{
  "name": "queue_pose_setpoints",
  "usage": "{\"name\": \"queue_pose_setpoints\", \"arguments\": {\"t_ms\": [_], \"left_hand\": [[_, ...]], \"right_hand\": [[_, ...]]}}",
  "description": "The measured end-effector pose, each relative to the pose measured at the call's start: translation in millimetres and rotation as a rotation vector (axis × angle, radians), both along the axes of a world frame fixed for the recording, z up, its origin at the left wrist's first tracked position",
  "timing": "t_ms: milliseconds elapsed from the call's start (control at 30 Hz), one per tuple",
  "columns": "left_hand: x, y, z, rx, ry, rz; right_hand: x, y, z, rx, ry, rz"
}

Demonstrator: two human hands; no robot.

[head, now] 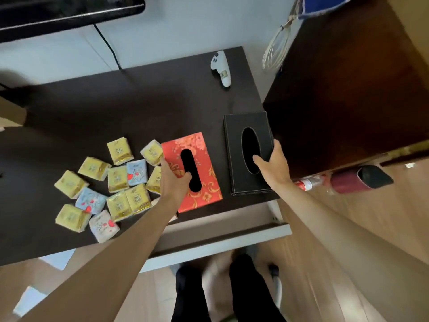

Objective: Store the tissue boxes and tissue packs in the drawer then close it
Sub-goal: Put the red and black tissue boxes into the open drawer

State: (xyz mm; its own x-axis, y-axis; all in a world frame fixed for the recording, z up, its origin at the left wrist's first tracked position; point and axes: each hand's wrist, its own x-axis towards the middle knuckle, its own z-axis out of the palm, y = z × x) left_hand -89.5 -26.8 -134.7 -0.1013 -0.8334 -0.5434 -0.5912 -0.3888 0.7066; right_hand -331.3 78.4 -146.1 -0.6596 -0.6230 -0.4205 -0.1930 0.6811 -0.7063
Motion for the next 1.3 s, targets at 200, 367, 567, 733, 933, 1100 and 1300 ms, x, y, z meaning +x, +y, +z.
{"name": "queue_pose_setpoints", "arguments": {"t_ms": [200,367,567,733,933,1100,1300], "left_hand": [[-1.4,-2.1,-19.0,-0.067,0.104,0.116],[-1.2,-1.7,-18.1,-0.061,0.139,0.187],[2.5,35.5,-5.7,-0.214,0.253,0.222],[18.3,97.2,-5.1,-0.268,0.301,0.283],[27.8,151.0,-24.7,-0.336,0.288,0.351],[33.3,160.2,-47.3,-0.331,0.307,0.348],[35.7,175.4,-63.4,-0.348,0.317,0.23]], "right_hand": [[-5.0,2.6,-20.6,0.012,0.012,-0.022],[-6.5,0.1,-19.4,-0.006,-0.045,-0.094],[5.9,46.0,-11.2,-0.124,-0.025,-0.14],[25.0,100.2,-11.1,-0.246,-0.059,-0.187],[55.1,129.1,-29.5,-0.296,0.003,-0.17],[59.5,135.2,-43.8,-0.345,0.051,-0.133],[67.0,147.6,-57.6,-0.336,0.049,-0.102]]}}
